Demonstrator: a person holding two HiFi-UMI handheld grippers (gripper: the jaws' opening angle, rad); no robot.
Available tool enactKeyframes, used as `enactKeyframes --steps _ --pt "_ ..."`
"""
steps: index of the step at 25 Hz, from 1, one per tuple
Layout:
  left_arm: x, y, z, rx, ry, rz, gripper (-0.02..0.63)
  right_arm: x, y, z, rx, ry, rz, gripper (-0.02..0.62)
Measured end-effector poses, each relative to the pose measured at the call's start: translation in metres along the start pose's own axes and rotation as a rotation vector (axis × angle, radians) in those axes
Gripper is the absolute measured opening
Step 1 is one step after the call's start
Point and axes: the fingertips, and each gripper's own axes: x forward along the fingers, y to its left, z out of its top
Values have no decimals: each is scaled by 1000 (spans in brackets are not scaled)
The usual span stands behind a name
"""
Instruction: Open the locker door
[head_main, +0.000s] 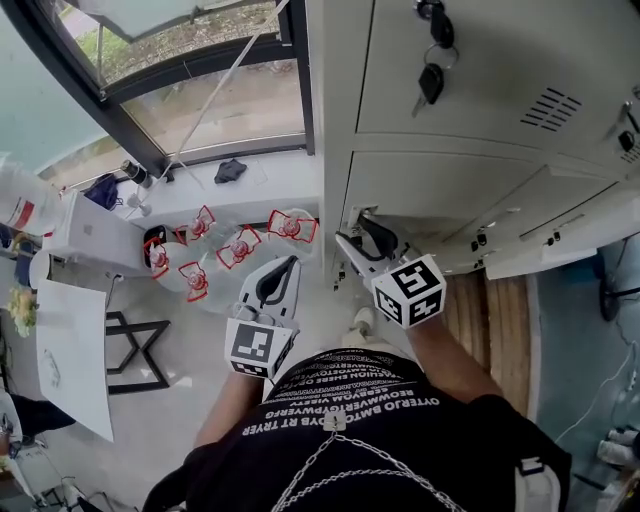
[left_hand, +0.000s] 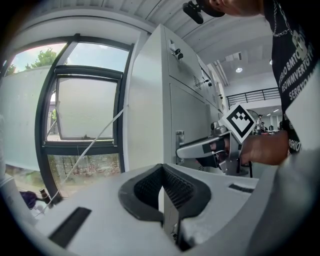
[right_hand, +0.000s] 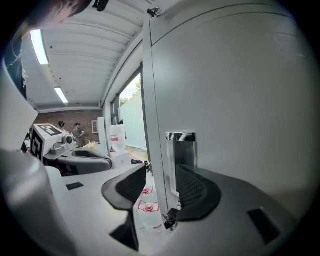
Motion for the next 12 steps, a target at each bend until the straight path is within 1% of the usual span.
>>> enactKeyframes --steps 4,12 --pt "-4 6 4 8 -8 16 -2 5 1 0 -14 4 -24 183" --pt "-16 3 6 28 -9 4 -2 1 5 0 28 -1 -7 183"
